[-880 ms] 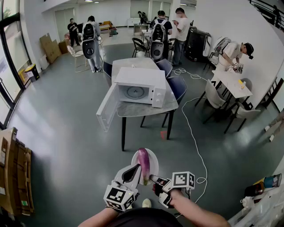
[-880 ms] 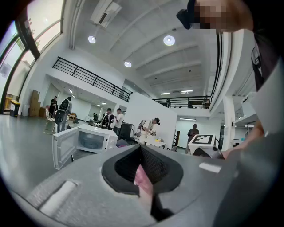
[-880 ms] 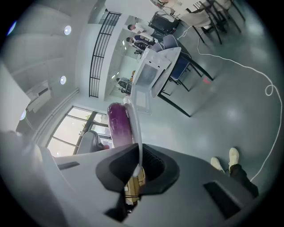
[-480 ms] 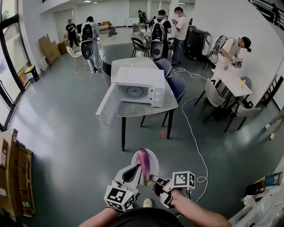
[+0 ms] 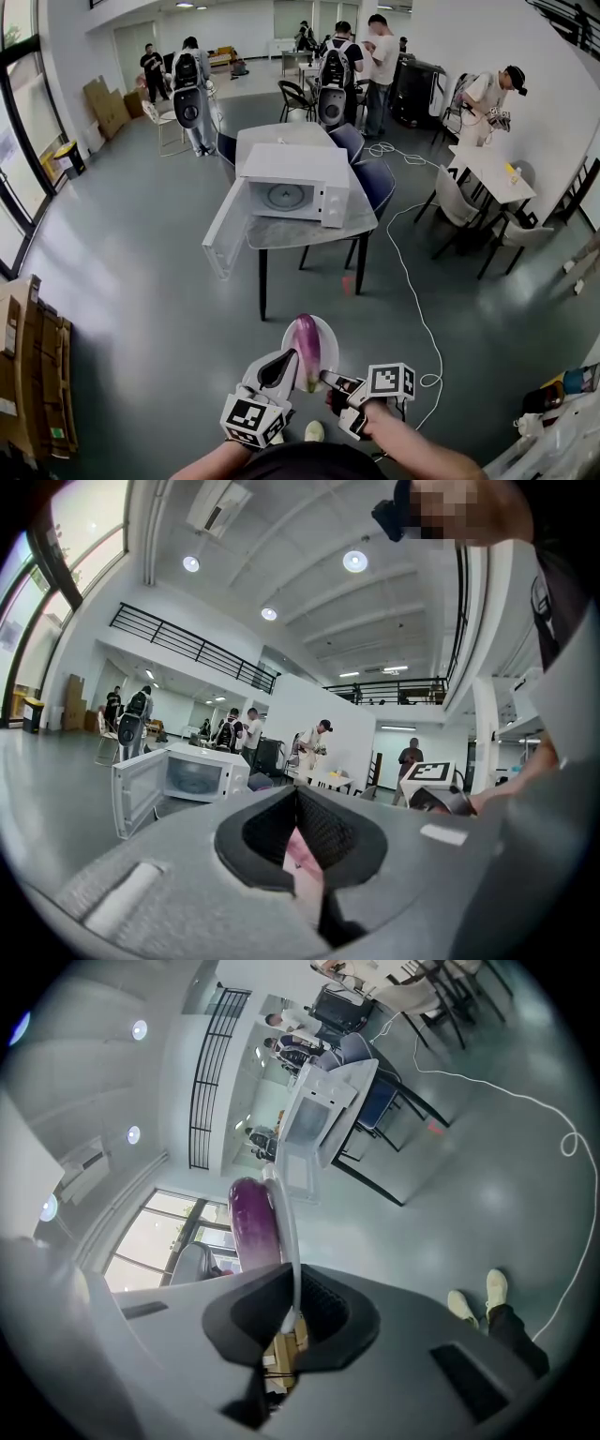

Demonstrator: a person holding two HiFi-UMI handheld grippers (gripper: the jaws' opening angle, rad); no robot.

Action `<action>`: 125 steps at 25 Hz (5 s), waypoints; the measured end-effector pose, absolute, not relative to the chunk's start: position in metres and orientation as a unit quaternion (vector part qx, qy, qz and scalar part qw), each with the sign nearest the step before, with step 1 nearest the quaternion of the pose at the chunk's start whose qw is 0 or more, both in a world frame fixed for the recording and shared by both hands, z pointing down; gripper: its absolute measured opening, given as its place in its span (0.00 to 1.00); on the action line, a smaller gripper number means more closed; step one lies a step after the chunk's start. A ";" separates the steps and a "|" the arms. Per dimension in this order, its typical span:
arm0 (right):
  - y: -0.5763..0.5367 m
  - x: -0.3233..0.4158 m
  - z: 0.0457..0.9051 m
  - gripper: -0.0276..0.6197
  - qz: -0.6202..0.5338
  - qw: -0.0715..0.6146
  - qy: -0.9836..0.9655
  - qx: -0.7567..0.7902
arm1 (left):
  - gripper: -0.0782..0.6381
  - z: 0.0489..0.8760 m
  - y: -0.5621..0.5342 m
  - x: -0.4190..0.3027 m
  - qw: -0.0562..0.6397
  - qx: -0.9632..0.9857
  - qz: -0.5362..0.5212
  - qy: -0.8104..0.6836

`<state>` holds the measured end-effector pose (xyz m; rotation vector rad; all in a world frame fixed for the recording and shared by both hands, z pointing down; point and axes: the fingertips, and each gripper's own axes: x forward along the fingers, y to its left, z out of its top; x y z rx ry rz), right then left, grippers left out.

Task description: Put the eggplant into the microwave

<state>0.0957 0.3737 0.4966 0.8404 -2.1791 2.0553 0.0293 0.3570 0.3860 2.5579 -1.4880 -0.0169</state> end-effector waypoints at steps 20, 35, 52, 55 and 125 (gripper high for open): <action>0.342 0.126 0.497 0.07 0.666 0.015 -0.701 0.253 | 0.12 0.383 0.330 0.057 0.076 0.845 -0.007 -0.530; 0.221 0.080 0.500 0.07 0.668 0.002 -0.691 0.275 | 0.12 0.389 0.203 0.020 0.074 0.863 -0.007 -0.499; 0.053 0.022 0.496 0.07 0.670 -0.063 -0.665 0.323 | 0.12 0.386 0.050 -0.042 0.080 0.884 -0.014 -0.460; 0.032 0.019 0.502 0.07 0.675 -0.064 -0.660 0.324 | 0.12 0.391 0.031 -0.044 0.083 0.883 -0.013 -0.462; -0.347 -0.064 0.716 0.07 0.697 -0.132 -0.602 0.366 | 0.12 0.526 -0.291 -0.107 0.101 0.842 -0.008 -0.530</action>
